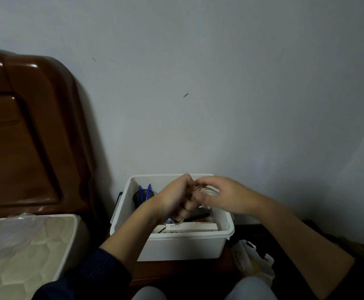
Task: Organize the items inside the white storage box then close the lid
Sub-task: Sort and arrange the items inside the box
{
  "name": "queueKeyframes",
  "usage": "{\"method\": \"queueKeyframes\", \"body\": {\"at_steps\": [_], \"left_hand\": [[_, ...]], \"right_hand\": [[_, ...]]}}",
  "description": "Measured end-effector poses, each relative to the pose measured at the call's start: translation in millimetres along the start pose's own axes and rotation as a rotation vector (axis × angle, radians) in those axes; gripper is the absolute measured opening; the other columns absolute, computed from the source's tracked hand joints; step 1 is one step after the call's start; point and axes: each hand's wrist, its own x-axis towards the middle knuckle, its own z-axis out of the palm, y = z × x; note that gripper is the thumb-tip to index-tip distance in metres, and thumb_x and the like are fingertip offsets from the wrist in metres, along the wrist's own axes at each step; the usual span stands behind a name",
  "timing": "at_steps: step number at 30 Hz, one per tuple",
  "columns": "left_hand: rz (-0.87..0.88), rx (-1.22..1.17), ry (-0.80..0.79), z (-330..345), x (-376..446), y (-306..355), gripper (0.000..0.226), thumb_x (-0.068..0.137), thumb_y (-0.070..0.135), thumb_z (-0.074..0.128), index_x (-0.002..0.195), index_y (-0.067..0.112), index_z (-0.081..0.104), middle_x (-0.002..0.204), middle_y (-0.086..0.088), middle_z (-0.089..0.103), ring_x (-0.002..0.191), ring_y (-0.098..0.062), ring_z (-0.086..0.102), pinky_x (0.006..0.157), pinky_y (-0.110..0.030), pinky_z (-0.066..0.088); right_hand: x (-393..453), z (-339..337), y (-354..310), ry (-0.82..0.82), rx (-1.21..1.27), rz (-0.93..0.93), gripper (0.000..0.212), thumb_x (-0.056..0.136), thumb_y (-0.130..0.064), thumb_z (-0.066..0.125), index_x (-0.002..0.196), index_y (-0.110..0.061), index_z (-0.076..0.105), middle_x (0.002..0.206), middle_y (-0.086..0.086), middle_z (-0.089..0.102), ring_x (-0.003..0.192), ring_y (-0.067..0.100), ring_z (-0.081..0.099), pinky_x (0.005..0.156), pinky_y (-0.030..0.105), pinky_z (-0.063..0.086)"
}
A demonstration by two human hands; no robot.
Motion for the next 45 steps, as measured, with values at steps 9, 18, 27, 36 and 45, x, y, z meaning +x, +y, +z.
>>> {"method": "queueKeyframes", "body": {"at_steps": [9,18,27,36,45], "left_hand": [[0.011,0.158,0.126,-21,-6,-4,0.044,0.114,0.036,0.034,0.074,0.022,0.046,0.057,0.009,0.031,0.049,-0.011,0.023,0.043,-0.021,0.023],[0.08,-0.304,0.296,-10,1,-14,0.051,0.111,0.059,0.033,0.091,0.017,0.054,0.066,0.003,0.042,0.053,-0.012,0.039,0.053,-0.03,0.049],[0.074,-0.739,0.225,-31,22,-27,0.088,0.105,0.072,0.024,0.094,0.008,0.084,0.111,-0.014,0.081,0.115,-0.021,0.068,0.092,-0.033,0.05],[0.09,-0.938,0.31,-70,25,-35,0.073,0.11,0.059,0.033,0.165,0.011,0.024,0.146,-0.029,0.058,0.133,-0.034,0.062,0.12,-0.047,0.041],[0.091,-0.684,0.52,-130,54,-59,0.064,0.107,0.065,0.037,0.141,0.015,0.058,0.125,-0.01,0.07,0.114,-0.015,0.068,0.089,-0.033,0.056]], "right_hand": [[4,9,5,-0.115,0.489,0.19,0.039,0.096,-0.045,0.069,0.095,-0.007,0.074,0.053,0.006,0.053,0.056,0.028,0.059,0.068,0.04,0.065],[38,36,-4,0.21,0.554,0.256,0.041,0.112,-0.044,0.045,0.095,-0.015,0.069,0.058,-0.011,0.038,0.045,0.008,0.032,0.046,0.027,0.033],[68,88,-22,0.312,0.052,0.154,0.033,0.113,-0.029,0.036,0.093,-0.02,0.06,0.092,0.006,0.069,0.088,0.024,0.064,0.076,0.037,0.048],[104,123,-12,0.339,-0.121,-0.002,0.042,0.113,-0.027,0.038,0.152,-0.021,0.051,0.121,0.009,0.07,0.115,0.026,0.059,0.098,0.039,0.047],[152,153,-10,0.247,0.056,0.019,0.035,0.114,-0.037,0.031,0.126,-0.027,0.063,0.102,-0.007,0.064,0.097,0.009,0.061,0.085,0.036,0.056]]}}
